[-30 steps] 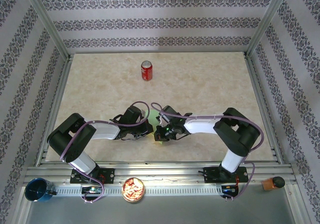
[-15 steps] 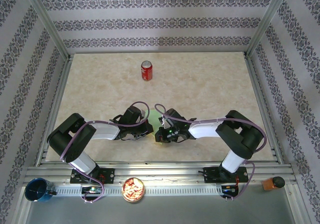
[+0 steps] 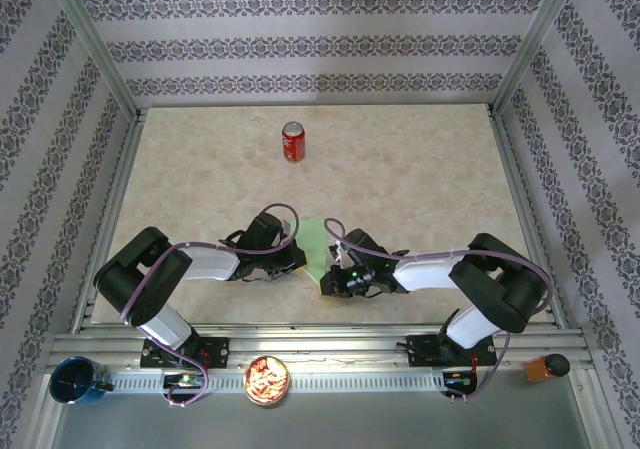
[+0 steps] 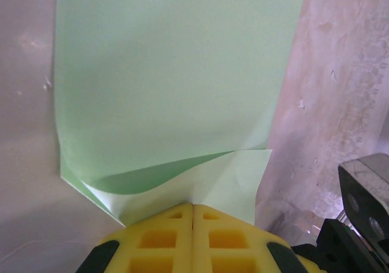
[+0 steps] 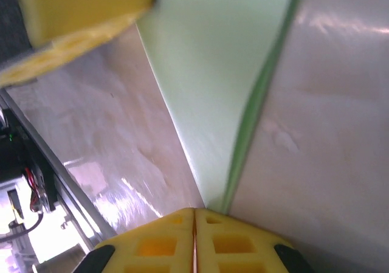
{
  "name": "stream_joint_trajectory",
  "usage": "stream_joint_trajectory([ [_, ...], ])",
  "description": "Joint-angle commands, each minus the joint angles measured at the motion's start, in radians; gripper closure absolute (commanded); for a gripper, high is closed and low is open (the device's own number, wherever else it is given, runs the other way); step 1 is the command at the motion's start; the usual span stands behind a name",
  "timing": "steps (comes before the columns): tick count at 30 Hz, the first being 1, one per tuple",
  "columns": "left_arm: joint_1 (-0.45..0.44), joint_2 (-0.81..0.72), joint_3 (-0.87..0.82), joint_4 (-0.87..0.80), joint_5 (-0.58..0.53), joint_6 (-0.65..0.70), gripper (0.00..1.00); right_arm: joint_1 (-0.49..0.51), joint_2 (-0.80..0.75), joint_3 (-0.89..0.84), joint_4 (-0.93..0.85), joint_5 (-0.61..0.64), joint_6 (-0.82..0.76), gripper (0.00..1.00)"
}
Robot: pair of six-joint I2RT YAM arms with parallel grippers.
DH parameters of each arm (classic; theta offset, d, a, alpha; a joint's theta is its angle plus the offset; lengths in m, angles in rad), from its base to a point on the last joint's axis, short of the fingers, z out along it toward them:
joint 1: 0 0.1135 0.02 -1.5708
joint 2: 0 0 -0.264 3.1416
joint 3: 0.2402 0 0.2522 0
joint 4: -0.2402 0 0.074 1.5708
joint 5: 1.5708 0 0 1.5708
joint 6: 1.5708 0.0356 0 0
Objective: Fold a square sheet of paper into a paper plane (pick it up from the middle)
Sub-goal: Third fold the triangle at the center of the table.
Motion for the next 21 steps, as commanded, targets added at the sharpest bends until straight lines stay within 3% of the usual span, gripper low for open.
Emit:
stream_joint_trajectory([
  [1, -0.012, -0.007, -0.016, -0.096, -0.059, 0.008, 1.0, 0.011, -0.1, -0.022, -0.101, -0.023, 0.037, 0.89],
  [4, -0.012, -0.02, -0.028, -0.08, -0.065, -0.007, 1.0, 0.014, -0.243, 0.02, -0.174, 0.055, 0.047, 0.9],
  [7, -0.012, -0.027, -0.046, -0.051, -0.077, -0.027, 1.0, -0.009, -0.29, 0.046, -0.181, 0.111, 0.055, 0.9],
  [14, -0.031, -0.024, -0.083, 0.028, -0.097, -0.083, 1.0, -0.017, -0.076, 0.195, -0.194, 0.048, 0.045, 0.92],
  [21, -0.059, -0.05, -0.108, 0.049, -0.145, -0.122, 1.0, 0.003, 0.082, 0.288, -0.198, 0.079, 0.042, 0.92],
])
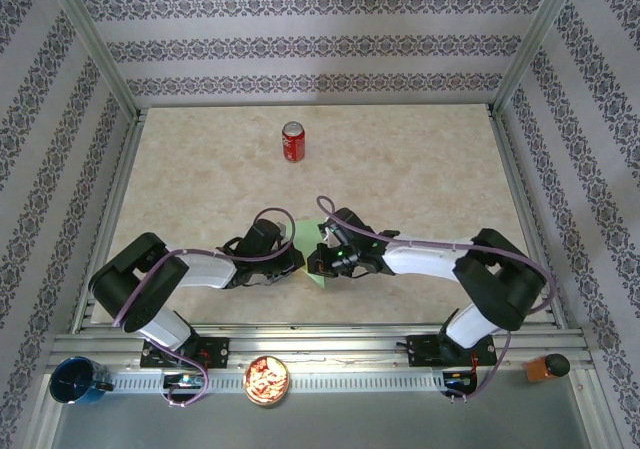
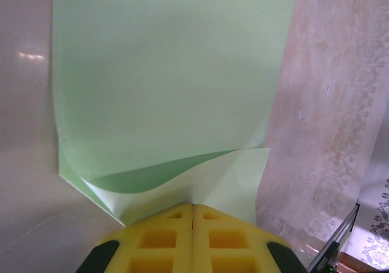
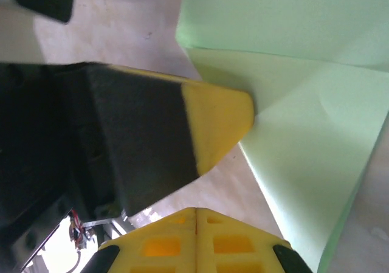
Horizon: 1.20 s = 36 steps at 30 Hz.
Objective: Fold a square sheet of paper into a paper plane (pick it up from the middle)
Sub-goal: Third fold the triangle at the center of the table.
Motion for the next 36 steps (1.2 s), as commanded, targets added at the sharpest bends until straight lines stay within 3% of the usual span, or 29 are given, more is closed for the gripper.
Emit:
stream_joint_trajectory([
  [1, -0.023, -0.013, -0.039, -0.038, -0.056, -0.033, 1.0, 0.008, 0.043, 0.041, -0.034, 0.017, -0.011, 0.93],
  [16, -0.025, -0.055, -0.016, -0.085, -0.053, 0.001, 1.0, -0.009, 0.124, -0.066, 0.035, -0.013, 0.009, 0.96],
  [23, -0.039, -0.148, 0.05, -0.194, -0.025, 0.037, 0.92, -0.009, 0.11, -0.086, 0.037, -0.011, 0.001, 0.97],
  [36, -0.065, -0.034, 0.071, -0.231, -0.088, 0.03, 0.98, -0.008, 0.112, -0.085, 0.028, -0.003, 0.002, 0.99],
])
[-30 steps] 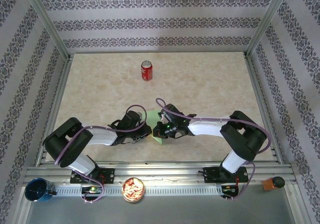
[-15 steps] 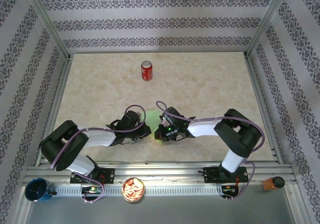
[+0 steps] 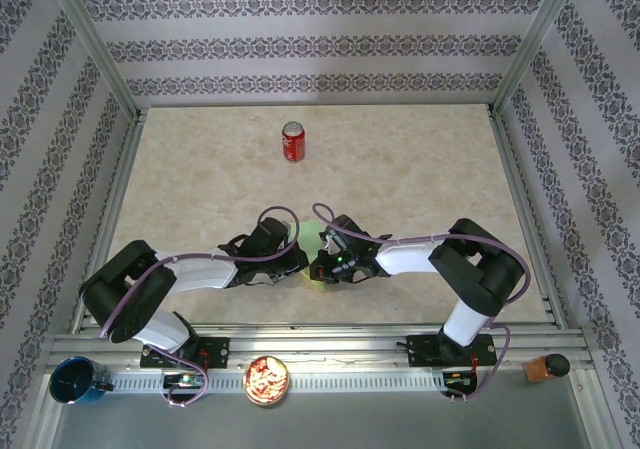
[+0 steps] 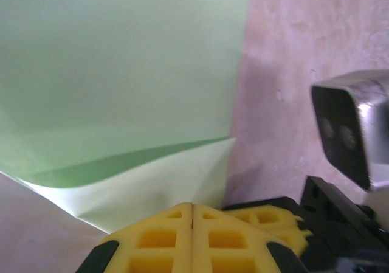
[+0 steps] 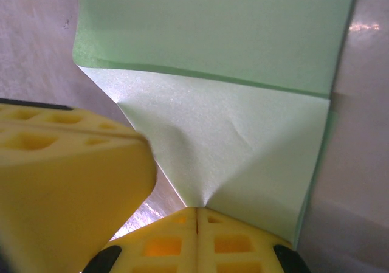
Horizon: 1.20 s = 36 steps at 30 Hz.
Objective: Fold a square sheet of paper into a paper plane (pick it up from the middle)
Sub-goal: Third fold the triangle at the center of the table.
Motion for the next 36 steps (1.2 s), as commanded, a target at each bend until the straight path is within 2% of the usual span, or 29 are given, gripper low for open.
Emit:
stream_joint_trajectory([
  [1, -0.006, 0.026, -0.007, -0.071, -0.045, 0.019, 0.98, 0.001, 0.004, -0.033, -0.075, 0.021, -0.002, 0.99],
  [7, 0.046, -0.001, -0.06, -0.092, -0.079, 0.035, 0.98, 0.002, -0.007, -0.051, -0.067, 0.029, 0.009, 1.0],
  [14, 0.174, -0.025, -0.09, -0.118, -0.035, 0.092, 0.98, 0.002, -0.019, -0.068, -0.063, 0.034, 0.016, 1.0],
  [20, 0.237, -0.053, -0.091, -0.174, -0.021, 0.14, 0.98, 0.001, -0.027, -0.071, -0.065, 0.032, 0.015, 1.0],
  [24, 0.253, -0.085, -0.09, -0.209, -0.011, 0.154, 0.98, 0.002, -0.023, -0.07, -0.06, 0.029, 0.015, 1.0],
  [31, 0.251, -0.244, 0.001, -0.333, 0.017, 0.222, 0.92, 0.0, -0.027, -0.061, -0.065, 0.017, 0.009, 1.0],
  [36, 0.226, -0.252, 0.006, -0.258, 0.097, 0.215, 0.91, 0.0, -0.028, -0.05, -0.068, 0.014, 0.008, 1.0],
])
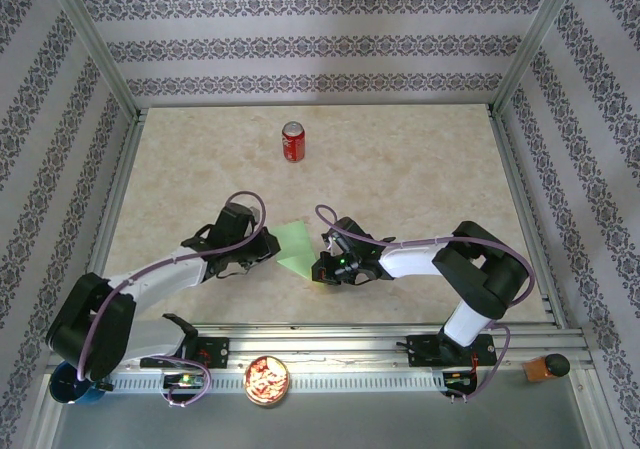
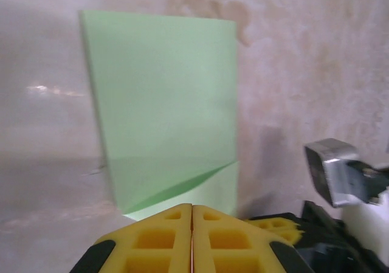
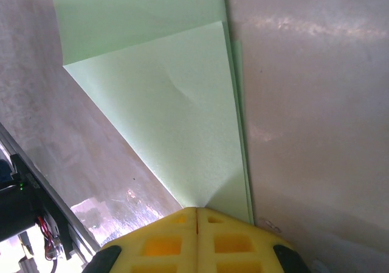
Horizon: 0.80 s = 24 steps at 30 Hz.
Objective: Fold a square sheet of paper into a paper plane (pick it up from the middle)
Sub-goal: Third fold the triangle at the center of the table.
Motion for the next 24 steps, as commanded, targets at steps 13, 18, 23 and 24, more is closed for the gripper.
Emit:
stream_joint_trajectory([
  [13, -0.09, 0.251, 0.021, 0.101, 0.057, 0.032, 0.93, -0.005, -0.019, 0.042, -0.114, -0.016, -0.003, 0.98],
  [18, -0.085, 0.24, -0.018, 0.106, 0.037, 0.036, 0.93, 0.001, -0.038, 0.092, -0.103, -0.038, 0.008, 0.97],
  [23, -0.085, 0.256, -0.03, 0.132, 0.053, 0.044, 0.94, 0.021, 0.053, 0.176, -0.11, -0.043, 0.003, 0.96],
  [24, -0.084, 0.262, -0.027, 0.134, 0.059, 0.045, 0.95, 0.024, 0.071, 0.185, -0.102, -0.043, 0.004, 0.96],
])
